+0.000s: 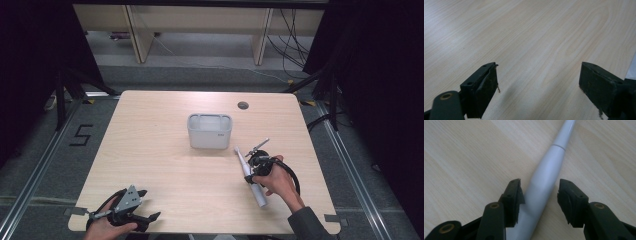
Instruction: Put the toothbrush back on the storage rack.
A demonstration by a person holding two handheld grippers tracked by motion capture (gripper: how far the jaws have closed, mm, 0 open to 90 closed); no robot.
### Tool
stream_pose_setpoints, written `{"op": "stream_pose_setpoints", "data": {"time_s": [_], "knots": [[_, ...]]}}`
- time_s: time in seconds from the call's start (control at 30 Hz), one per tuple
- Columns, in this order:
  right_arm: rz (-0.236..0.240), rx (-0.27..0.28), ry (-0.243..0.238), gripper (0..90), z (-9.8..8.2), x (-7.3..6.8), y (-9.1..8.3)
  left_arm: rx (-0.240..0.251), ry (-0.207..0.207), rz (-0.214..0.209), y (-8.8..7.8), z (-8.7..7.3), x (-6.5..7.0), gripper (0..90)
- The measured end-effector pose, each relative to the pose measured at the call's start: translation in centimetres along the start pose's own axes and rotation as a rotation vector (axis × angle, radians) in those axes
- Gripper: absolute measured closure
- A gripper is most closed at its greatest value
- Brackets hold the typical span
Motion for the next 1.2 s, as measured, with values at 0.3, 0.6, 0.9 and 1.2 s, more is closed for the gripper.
{"op": "stream_pose_setpoints", "data": {"time_s": [0.3,0.6,0.9,1.2], "knots": [[0.001,-0.064,-0.019,61.6,0.6,0.0,0.6,0.002,0.001,0.003,0.0,0.0,0.0,14.7],[0.002,-0.133,-0.058,65.5,1.4,-0.2,0.8,-0.001,-0.001,-0.014,0.0,0.0,0.1,14.7],[-0.012,-0.196,-0.105,66.2,2.1,-0.3,1.2,-0.002,-0.001,-0.015,0.0,0.0,0.1,14.7],[-0.036,-0.244,-0.096,66.4,2.3,-0.7,1.5,0.006,-0.002,-0.008,0.0,0.0,0.1,14.7]]}}
Point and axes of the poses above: each handheld gripper's, and its own axes: y roughly forward along the jaws, z roughly out of its top, x roughly to its right, the point moved 2 cm from there along y, roughly forward along the jaws, and after that the axes turned 2 degrees about -x, right-handed, at the moved point
